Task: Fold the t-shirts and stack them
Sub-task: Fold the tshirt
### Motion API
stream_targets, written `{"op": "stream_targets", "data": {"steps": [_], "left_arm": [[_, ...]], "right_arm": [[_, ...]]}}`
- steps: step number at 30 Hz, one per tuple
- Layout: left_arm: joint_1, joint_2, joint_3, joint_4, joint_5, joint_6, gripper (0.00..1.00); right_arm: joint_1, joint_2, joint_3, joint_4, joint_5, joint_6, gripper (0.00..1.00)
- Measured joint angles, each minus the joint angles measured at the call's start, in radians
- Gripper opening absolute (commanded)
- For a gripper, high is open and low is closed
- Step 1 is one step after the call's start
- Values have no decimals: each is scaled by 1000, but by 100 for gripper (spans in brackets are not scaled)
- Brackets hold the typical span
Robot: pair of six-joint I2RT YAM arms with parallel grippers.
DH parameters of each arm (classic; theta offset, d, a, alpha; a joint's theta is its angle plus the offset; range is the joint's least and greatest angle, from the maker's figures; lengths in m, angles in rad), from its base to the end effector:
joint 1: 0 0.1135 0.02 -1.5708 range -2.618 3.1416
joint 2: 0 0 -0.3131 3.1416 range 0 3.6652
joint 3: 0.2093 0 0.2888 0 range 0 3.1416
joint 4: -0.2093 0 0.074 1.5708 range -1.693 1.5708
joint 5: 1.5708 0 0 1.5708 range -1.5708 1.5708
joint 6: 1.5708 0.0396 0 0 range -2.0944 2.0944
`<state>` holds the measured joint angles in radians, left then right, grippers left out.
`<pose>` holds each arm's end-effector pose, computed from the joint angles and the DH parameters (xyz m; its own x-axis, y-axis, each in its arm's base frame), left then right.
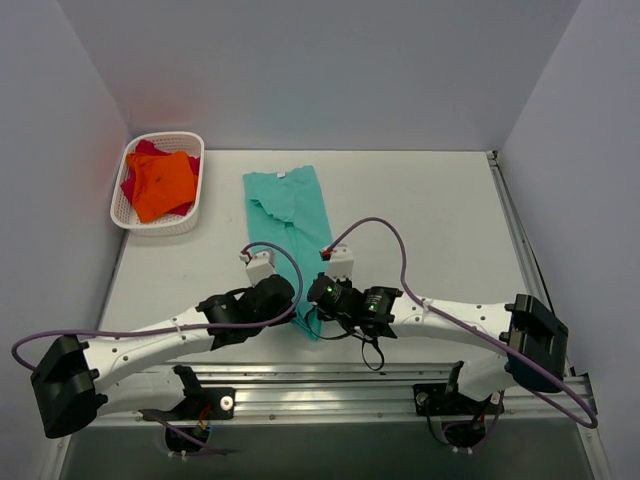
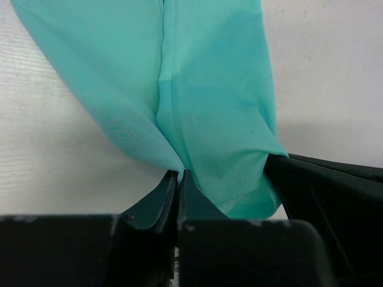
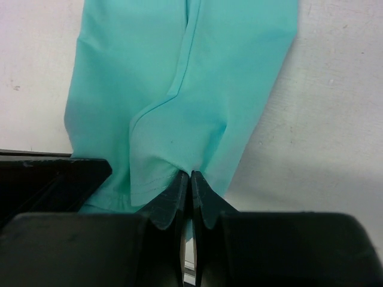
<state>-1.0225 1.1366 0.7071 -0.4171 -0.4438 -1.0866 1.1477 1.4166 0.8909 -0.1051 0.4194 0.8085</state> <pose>0.1411 -0.1984 0.2522 -0.7327 -0.3339 -0.5931 -0.0558 0.8979 -0.4367 0.1524 0.2992 0.2680 -0.6719 0.1167 -0.7314 -0.3067 0.8550 0.4182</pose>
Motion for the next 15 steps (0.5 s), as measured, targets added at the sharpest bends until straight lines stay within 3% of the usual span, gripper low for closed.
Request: {"op": "stream_targets", "data": {"steps": [8,15], "left_arm": [[21,-113,14,-112,-44,12,3],[149,-203,29,-133,-64,61,3]], "right_arm": [[-1,25,79,-92,70,-24,0],[-67,46,175,-116,99,-84,0]]}}
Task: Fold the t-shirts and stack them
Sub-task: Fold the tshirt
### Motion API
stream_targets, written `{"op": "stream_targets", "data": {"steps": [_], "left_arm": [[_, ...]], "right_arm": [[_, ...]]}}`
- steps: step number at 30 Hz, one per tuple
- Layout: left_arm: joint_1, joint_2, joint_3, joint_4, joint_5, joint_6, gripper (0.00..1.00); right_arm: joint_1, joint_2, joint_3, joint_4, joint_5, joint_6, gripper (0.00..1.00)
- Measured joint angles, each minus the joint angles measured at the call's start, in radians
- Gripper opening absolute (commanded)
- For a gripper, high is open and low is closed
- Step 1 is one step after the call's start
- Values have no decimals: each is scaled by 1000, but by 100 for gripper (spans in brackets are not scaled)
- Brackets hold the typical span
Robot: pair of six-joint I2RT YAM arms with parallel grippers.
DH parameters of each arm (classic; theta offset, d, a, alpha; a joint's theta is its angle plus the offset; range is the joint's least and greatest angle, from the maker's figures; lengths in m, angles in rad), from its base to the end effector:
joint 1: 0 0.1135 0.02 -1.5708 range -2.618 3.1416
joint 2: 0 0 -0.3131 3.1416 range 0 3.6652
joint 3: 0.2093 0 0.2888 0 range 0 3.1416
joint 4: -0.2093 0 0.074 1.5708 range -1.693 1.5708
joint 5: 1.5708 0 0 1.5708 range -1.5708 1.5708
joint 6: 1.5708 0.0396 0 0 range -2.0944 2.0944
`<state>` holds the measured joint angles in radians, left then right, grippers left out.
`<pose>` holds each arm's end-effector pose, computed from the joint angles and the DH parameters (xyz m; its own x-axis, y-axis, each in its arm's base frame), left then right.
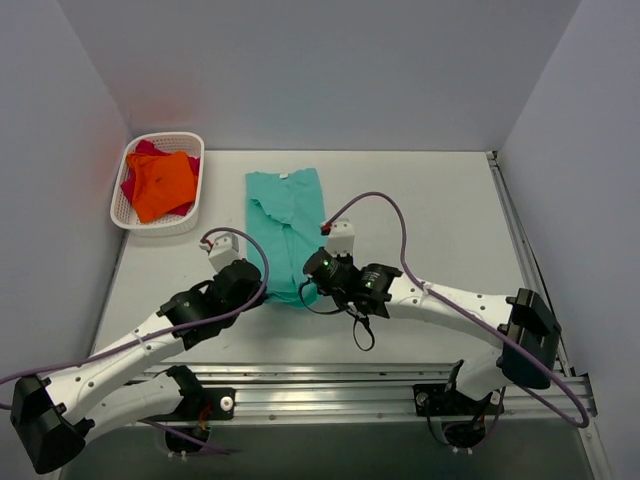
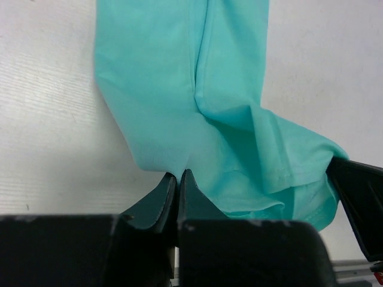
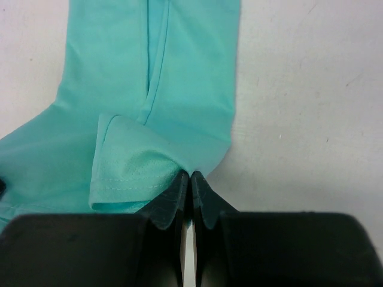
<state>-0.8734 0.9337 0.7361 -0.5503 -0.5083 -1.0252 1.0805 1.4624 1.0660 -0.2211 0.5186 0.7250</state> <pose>0.1446 -0.1426 0.2947 -0.6032 -0.4428 -0.6634 -0.1448 0.8787 -0.4549 0.1860 0.3068 0.3083 -0.5860 0.1253 -0.8006 -0.2502 0.9117 0.3259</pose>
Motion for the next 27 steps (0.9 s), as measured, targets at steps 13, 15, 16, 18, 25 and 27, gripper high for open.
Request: {"op": "stream_targets", "data": {"steps": [13,15,16,18,25,27], "left_arm": [[241,142,79,112,109,116,4],[274,190,90,145,135,125,4],[294,215,96,160,153,130,4],[337,273,111,194,188,140,3],[451,417,172,271,304,167,2],[475,442,196,280,329,175,2]], "right_arm": [[-118,258,208,11,-47,-131,0],[-119,311,246,8,-57,-148,0],[-120,333,263,9,-63,-154,0],[-125,371,298,3,-72,-167,0],[-162,463,430,-28,-92,-204,0],[-177,472,464,-39,-93,-215,0]]}}
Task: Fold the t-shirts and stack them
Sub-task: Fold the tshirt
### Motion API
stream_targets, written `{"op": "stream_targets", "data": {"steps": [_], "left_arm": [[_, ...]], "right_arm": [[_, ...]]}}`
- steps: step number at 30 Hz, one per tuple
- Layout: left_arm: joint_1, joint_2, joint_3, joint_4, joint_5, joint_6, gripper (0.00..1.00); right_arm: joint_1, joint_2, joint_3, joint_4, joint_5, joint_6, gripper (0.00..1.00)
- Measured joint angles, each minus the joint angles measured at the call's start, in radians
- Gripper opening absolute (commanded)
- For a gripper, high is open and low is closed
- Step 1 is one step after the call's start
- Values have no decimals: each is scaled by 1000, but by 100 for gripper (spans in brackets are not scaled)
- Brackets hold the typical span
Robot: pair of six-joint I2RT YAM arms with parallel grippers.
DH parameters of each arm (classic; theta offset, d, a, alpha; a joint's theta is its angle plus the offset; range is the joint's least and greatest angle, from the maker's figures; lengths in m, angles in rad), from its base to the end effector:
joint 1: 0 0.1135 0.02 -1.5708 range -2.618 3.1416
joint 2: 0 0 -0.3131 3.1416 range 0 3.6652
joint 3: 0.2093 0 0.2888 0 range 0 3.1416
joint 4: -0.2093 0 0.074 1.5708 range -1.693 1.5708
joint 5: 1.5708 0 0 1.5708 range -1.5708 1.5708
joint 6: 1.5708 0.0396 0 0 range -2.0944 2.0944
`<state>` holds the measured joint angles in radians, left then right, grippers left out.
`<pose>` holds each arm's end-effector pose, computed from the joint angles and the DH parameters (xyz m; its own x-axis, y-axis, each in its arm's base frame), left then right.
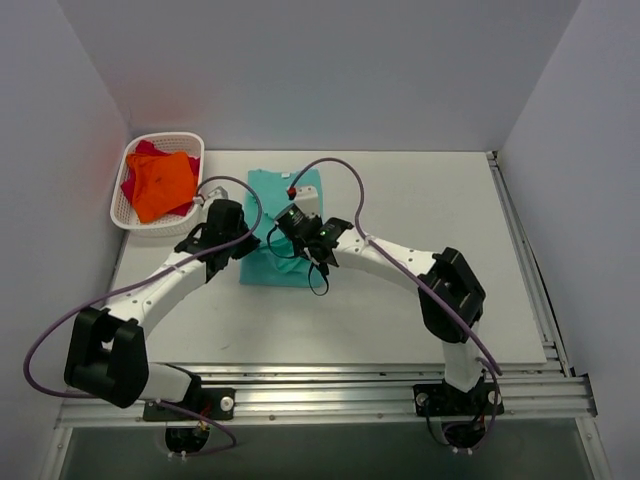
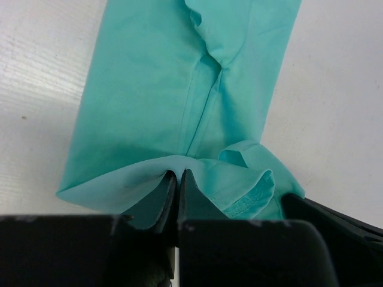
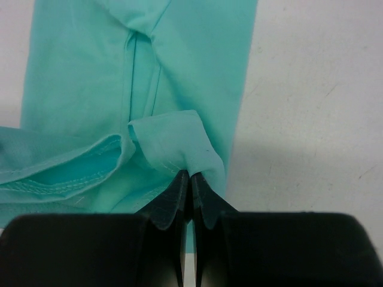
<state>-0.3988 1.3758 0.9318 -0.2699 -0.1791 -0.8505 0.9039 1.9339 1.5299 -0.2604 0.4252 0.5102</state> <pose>0.3028 -0.1199 0.2795 -0.5919 -0.5531 -0.5862 -0.2833 0.8237 -0.4911 0.3229 0.3837 0.2824 -0.5843 -0.0230 -0.8112 -0.2631 0.9510 0.1625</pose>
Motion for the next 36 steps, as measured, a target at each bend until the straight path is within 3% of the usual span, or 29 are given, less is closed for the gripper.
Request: {"op": "stream_targets", "data": {"steps": [10,16,17,18,19,20,23,26,31,36], "left_arm": [[105,129,108,55,105,29,2],[152,299,198,89,161,43,2],[160,341,225,91,176,46,7],[167,387,257,95,189,49,12],[174,438,298,93,201,55,19],[181,490,341,94,216,62,41],[208,653,503,76,266,83,61],[239,798,694,39,321,107,91],[285,860,939,-99,358,141,94],[317,778,1021,-165,319,160,94]], "right_arm": [[-100,124,189,-36,-37,-48,0],[-171,268,291,-63,-91,-66,0],[-183,296,316,-68,-100,-67,10],[-197,326,345,-75,-111,-64,30],[-212,362,386,-90,-121,-59,84],[-230,402,438,-99,-128,-61,100],[-278,493,582,-142,-135,-70,100],[-328,542,723,-180,-135,-71,100],[-407,486,784,-175,-128,-76,100],[-438,298,614,-145,-104,-77,100]]}}
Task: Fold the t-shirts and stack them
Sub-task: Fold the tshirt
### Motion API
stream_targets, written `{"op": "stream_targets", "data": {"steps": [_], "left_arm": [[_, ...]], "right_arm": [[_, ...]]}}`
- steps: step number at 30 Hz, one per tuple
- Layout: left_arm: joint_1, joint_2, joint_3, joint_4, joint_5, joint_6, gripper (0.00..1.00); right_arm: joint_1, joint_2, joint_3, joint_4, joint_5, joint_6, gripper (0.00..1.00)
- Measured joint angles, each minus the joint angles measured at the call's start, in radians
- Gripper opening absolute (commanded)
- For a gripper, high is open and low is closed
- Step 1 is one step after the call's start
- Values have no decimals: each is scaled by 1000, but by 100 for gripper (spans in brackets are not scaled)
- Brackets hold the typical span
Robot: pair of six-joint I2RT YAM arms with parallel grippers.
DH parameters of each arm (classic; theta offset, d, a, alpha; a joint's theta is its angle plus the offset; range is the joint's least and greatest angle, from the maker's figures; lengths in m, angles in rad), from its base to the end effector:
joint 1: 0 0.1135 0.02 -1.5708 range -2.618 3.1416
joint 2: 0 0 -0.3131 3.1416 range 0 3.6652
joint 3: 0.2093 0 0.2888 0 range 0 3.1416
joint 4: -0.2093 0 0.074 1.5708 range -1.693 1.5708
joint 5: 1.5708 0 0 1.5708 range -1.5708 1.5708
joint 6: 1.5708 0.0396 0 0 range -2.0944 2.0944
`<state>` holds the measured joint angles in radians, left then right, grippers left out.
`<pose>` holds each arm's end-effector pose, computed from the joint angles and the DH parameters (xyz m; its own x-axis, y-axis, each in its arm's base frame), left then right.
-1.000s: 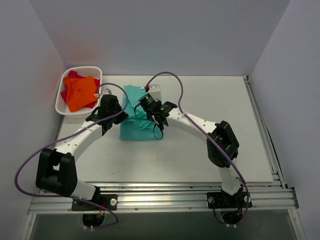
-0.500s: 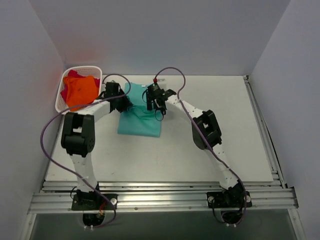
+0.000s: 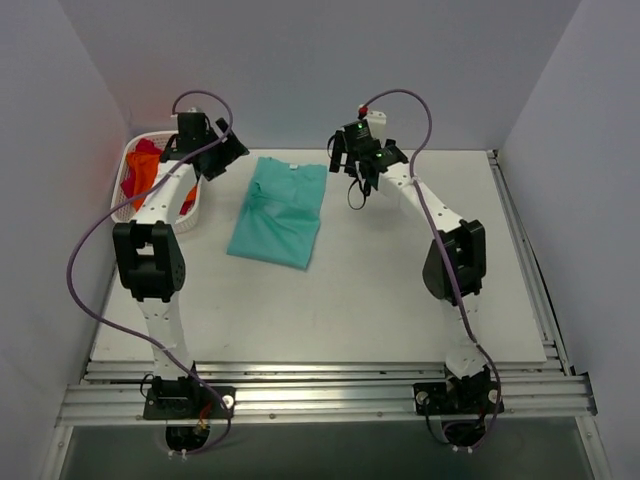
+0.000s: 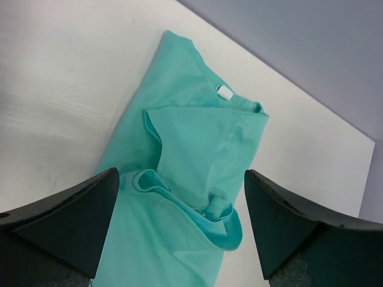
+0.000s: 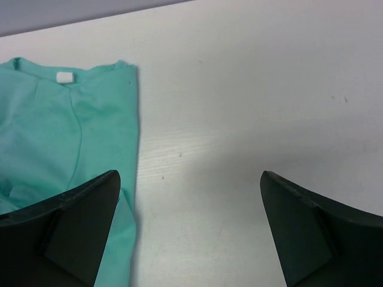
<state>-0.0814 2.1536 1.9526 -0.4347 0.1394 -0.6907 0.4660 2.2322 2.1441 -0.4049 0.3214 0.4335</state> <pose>0.5699 -0.0520 0.3101 -0.5784 -0.5858 -0.5677 -0.2290 0.7845 -0.5762 0.5392 0.2572 0.3427 -0.4583 0.2156 -0.8622 0.0163 0.9720 0.2344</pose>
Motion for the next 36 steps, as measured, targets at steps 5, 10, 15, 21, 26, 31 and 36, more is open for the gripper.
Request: {"op": "stream_targets", "data": {"steps": [5,10,15,21,26,31,36], "left_arm": [[16,-208,-170,-15,-76,0,94],[1,-444,-509,32,-108,-18,93],[-50,-588,-863,123,-144,-58,93],[-98,-632,-1078,192,-190,-93,92],[-95,-632,-1124,255,-213,-114,92],[-94,-627,-1128,309,-219,-121,91],[-93,-589,-1128,352,-222,-131,91]], "right_arm": [[36,-286,-379,126,-40,50,100],[101,-414,-629,259,-124,138,97],[174,-473,-953,476,-219,212,97],[242,-483,-1251,758,-391,299,96],[243,-442,-1265,934,-463,349,95],[249,-369,-1237,1014,-494,370,93],[251,-308,-1191,1061,-514,381,88]]}}
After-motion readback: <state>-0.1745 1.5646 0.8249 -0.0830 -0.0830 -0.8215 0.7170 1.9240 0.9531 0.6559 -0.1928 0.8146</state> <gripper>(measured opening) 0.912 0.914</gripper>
